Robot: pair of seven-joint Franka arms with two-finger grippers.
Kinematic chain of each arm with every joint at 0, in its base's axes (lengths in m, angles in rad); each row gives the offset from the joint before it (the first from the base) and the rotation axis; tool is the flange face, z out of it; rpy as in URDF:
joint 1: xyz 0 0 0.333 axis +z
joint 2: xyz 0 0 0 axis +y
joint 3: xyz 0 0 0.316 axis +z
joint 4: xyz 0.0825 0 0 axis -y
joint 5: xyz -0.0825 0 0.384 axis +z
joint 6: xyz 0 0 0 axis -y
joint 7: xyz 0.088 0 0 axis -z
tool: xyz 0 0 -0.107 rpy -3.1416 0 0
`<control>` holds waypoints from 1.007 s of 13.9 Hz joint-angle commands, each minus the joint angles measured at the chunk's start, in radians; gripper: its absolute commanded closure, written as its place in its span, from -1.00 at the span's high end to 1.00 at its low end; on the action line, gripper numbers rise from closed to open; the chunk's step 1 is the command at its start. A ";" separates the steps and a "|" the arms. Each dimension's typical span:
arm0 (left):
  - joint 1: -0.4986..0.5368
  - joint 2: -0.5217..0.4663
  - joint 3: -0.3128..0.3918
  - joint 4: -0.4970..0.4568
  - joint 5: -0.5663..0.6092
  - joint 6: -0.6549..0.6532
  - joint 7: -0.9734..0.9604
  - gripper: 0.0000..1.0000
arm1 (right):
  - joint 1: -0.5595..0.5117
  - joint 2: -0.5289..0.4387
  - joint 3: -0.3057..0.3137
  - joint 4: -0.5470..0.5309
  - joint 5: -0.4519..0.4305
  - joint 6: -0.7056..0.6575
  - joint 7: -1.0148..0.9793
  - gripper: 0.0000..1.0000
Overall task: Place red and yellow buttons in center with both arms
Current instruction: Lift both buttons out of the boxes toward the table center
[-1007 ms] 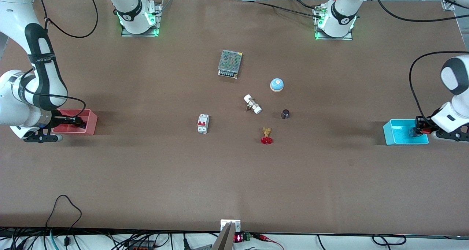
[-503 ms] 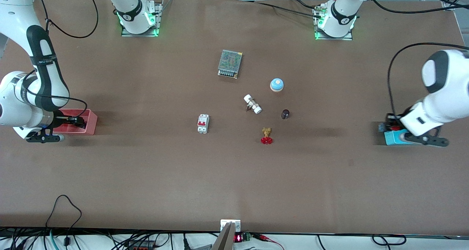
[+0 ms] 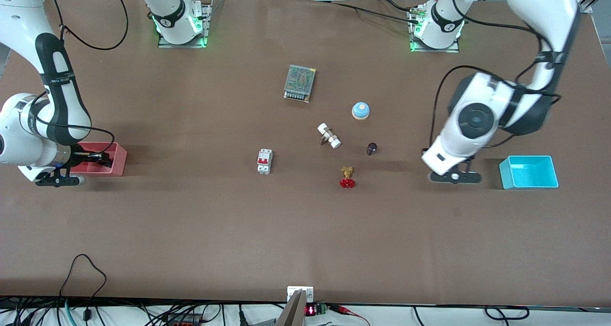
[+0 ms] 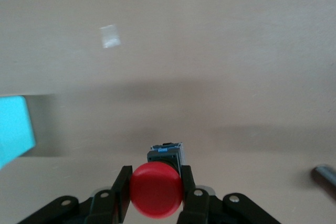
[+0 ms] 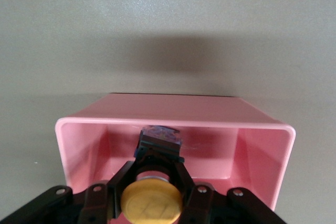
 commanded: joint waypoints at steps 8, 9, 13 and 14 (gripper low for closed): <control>0.022 0.039 -0.013 -0.166 0.037 0.287 -0.126 -0.21 | 0.040 -0.145 0.012 0.155 0.019 -0.299 0.026 -0.37; 0.021 0.040 -0.013 -0.167 0.042 0.287 -0.126 -0.13 | 0.069 -0.145 0.012 0.180 0.026 -0.313 0.069 -0.37; 0.022 0.054 -0.010 -0.167 0.042 0.287 -0.128 0.06 | 0.239 -0.134 0.012 0.195 0.093 -0.308 0.349 -0.37; 0.022 0.054 -0.011 -0.167 0.042 0.287 -0.141 0.44 | 0.284 -0.118 0.012 0.202 0.118 -0.304 0.414 -0.37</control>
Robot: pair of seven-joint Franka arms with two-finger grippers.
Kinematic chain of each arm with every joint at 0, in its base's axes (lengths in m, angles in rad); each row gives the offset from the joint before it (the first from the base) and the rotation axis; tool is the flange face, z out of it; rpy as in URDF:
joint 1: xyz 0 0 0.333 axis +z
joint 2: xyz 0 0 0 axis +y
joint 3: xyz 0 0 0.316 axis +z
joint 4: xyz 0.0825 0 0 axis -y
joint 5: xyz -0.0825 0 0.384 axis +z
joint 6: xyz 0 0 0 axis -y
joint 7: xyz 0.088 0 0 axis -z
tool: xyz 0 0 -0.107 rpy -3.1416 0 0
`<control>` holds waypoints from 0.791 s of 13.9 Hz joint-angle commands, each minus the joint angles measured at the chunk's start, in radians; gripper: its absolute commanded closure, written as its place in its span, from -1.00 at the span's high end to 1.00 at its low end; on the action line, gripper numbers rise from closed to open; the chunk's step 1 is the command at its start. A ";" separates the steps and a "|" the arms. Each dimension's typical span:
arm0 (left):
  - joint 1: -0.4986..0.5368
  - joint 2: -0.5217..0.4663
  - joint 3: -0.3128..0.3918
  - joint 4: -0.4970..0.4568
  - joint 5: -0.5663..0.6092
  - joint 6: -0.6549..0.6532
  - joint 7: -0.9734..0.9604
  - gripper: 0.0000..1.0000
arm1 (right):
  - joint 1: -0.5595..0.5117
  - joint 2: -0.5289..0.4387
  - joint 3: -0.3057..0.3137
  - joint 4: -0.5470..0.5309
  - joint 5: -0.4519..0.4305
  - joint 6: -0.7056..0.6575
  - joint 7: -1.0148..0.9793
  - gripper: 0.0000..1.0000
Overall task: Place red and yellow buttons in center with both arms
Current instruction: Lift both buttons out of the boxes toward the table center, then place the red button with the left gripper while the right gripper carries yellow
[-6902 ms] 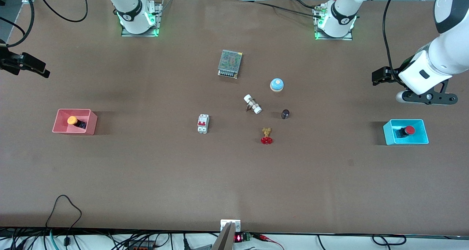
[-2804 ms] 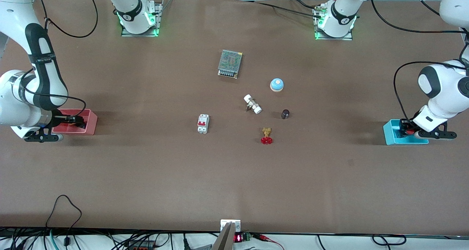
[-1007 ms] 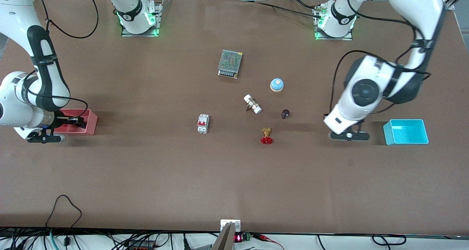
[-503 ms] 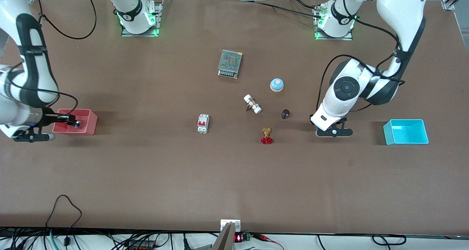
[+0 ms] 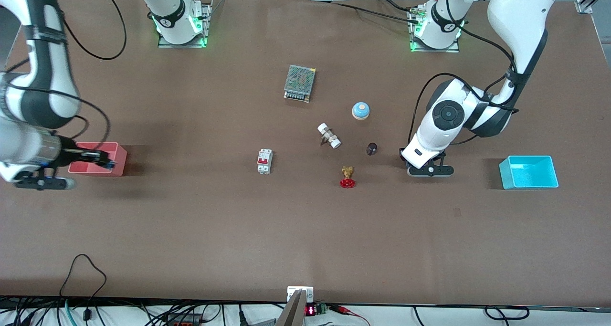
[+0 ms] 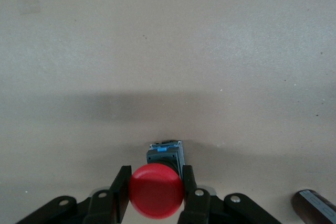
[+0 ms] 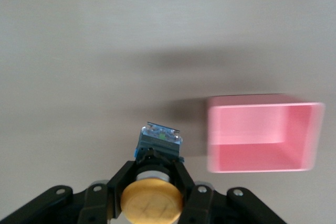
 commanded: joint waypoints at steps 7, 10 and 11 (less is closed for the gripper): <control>0.013 -0.049 -0.017 0.012 0.033 -0.011 -0.051 1.00 | 0.263 0.142 -0.009 0.035 0.068 0.110 0.397 -0.37; 0.010 -0.093 -0.018 0.098 0.033 -0.143 -0.026 1.00 | 0.314 0.190 -0.009 0.035 0.070 0.187 0.487 -0.37; 0.008 -0.098 -0.018 0.133 0.033 -0.194 -0.007 1.00 | 0.334 0.207 -0.009 0.035 0.073 0.212 0.513 -0.37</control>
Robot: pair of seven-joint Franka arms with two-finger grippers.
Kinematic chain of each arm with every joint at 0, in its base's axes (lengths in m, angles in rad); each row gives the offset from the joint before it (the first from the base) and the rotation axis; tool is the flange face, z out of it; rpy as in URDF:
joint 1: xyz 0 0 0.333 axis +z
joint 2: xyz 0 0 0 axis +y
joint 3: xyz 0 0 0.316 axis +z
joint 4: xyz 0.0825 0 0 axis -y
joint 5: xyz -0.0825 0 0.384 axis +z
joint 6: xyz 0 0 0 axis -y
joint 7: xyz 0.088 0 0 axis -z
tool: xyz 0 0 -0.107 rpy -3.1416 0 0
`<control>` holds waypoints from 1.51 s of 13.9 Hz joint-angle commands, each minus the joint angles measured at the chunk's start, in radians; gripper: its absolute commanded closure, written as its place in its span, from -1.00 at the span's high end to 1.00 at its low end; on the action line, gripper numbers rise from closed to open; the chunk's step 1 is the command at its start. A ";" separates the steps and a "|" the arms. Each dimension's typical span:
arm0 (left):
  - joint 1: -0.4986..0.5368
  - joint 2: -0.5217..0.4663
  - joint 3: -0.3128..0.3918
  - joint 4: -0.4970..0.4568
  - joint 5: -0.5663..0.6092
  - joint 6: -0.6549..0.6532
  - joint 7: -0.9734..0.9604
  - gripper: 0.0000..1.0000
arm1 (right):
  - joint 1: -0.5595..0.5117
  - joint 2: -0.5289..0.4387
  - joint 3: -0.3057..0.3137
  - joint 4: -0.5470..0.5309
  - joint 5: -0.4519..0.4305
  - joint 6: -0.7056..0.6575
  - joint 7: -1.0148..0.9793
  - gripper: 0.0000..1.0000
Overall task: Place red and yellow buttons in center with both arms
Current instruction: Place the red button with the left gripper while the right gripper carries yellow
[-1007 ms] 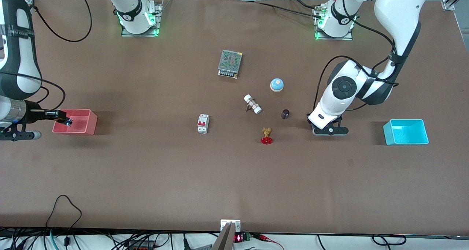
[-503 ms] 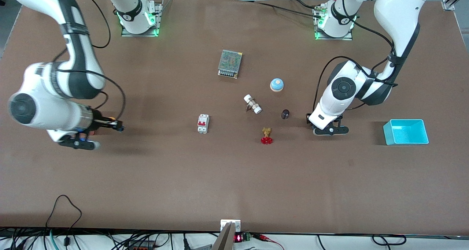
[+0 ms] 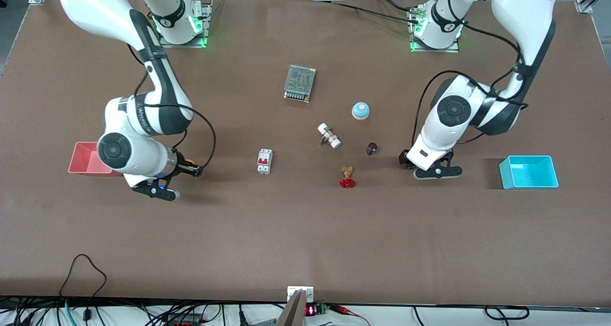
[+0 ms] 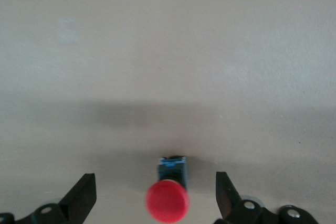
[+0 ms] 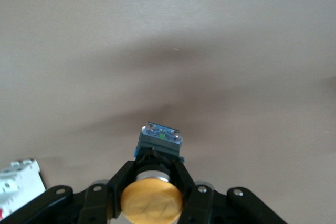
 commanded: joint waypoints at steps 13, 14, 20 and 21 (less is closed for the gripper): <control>0.082 -0.042 -0.023 0.627 -0.106 -0.694 0.562 1.00 | 0.107 0.125 -0.013 0.029 0.053 0.098 0.112 -0.27; 0.086 -0.045 -0.010 0.641 -0.144 -0.717 0.583 1.00 | 0.107 0.125 -0.013 0.028 0.051 0.105 0.112 -0.26; -0.022 -0.252 0.292 0.410 -0.335 -0.656 0.788 1.00 | 0.105 0.078 -0.016 0.034 0.059 0.098 0.101 1.00; -0.025 -0.312 0.294 0.330 -0.333 -0.630 0.784 1.00 | 0.105 0.051 -0.019 0.034 0.059 0.072 0.101 1.00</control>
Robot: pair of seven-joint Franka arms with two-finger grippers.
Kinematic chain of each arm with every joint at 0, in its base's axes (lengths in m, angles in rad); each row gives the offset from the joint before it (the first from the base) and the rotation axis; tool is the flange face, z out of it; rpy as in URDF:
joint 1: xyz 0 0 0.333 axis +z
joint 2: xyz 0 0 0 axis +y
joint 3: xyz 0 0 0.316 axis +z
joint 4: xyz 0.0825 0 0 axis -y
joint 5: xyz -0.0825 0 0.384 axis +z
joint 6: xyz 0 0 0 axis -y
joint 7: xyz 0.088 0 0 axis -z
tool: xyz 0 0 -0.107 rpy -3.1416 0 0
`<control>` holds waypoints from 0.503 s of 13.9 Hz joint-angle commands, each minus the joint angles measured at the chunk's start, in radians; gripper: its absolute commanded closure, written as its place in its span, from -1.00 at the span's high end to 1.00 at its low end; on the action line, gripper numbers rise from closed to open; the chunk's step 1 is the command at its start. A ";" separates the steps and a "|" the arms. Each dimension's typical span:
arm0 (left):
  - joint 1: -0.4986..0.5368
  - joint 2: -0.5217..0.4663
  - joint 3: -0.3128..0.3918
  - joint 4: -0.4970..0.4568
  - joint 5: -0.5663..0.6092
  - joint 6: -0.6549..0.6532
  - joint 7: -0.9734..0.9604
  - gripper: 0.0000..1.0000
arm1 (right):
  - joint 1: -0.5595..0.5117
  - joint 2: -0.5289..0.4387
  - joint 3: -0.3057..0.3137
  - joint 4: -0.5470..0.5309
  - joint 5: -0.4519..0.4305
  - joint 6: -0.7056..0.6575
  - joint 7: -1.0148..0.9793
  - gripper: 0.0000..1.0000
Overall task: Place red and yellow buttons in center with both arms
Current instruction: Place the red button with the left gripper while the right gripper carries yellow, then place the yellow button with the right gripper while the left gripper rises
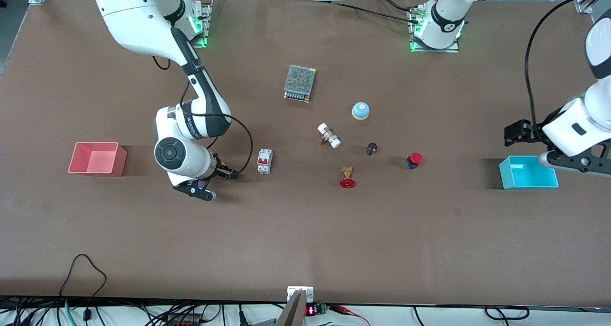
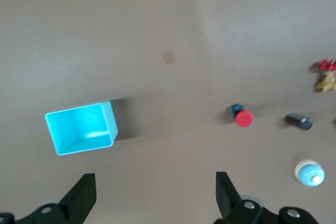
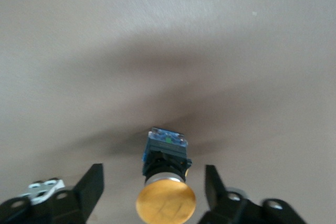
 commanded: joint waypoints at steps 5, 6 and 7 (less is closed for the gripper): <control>-0.084 -0.237 0.063 -0.276 -0.031 0.105 0.033 1.00 | -0.041 -0.265 -0.016 0.026 0.005 -0.203 -0.022 1.00; -0.103 -0.237 0.094 -0.269 -0.033 0.106 0.027 1.00 | -0.055 -0.298 -0.016 0.044 0.004 -0.246 -0.024 1.00; -0.121 -0.236 0.108 -0.266 -0.034 0.132 0.023 1.00 | -0.073 -0.313 -0.017 0.076 0.002 -0.291 -0.024 1.00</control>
